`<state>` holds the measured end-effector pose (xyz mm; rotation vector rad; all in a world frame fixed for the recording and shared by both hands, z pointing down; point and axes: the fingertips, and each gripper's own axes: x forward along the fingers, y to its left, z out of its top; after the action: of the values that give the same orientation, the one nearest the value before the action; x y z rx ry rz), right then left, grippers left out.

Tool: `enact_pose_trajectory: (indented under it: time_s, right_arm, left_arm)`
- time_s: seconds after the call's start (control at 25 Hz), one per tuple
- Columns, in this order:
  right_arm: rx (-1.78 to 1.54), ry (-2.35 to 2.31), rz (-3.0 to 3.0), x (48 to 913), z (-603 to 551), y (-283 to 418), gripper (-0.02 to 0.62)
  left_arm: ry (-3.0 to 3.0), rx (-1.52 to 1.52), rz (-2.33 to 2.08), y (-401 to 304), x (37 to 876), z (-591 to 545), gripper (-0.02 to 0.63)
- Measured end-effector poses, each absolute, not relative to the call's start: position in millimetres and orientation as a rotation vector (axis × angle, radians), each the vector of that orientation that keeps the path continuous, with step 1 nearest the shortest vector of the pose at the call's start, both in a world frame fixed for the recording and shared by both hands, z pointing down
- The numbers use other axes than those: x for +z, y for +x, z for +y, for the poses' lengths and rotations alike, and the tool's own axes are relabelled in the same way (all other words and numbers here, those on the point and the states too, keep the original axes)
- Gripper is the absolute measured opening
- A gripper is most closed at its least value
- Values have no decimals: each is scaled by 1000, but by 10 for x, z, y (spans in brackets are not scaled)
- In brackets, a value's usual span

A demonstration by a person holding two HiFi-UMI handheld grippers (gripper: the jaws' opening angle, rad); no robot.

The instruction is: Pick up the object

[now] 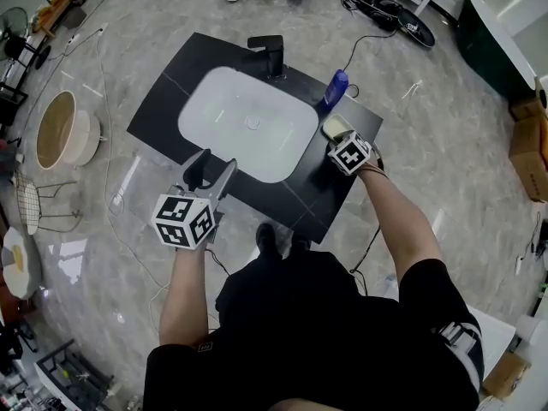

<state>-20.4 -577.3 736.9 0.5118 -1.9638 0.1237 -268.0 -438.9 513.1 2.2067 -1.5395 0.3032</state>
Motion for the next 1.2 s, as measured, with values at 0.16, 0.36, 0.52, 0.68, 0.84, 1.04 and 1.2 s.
enact_pose_trajectory:
  time_s: [0.16,0.36,0.52,0.68,0.84,1.04,1.2]
  right_arm:
    - [206,543,-2025,7169,-5675,-266,32]
    - [259,593,-2125,6824,-5591,-232,31]
    - [264,619,-2216,6340,-5502,-308,31]
    - [210,612,-2326,5811,-5396,-398,31]
    - [146,616,-2415,5400,-5267,-436,29]
    - [148,711,-2552,4932,-5098,-367,28]
    - [203,868,-2671,4599,-4967,-191,25]
  left_arm:
    - [2211,275,-1532,-2676,5109,-4395,247]
    - [2234,236,-1510,-2533,5104,-4413,230]
    - [2267,211,-1478,-2452,4966,-4479,213]
    - [2318,205,-1448,-2339,4811,-4615,196]
    - [2369,207,-1437,-2229,4665,-4713,186]
    - [2418,209,-1431,-2164,4501,-4782,170]
    - [2449,221,-1440,-2153,4382,-4824,164]
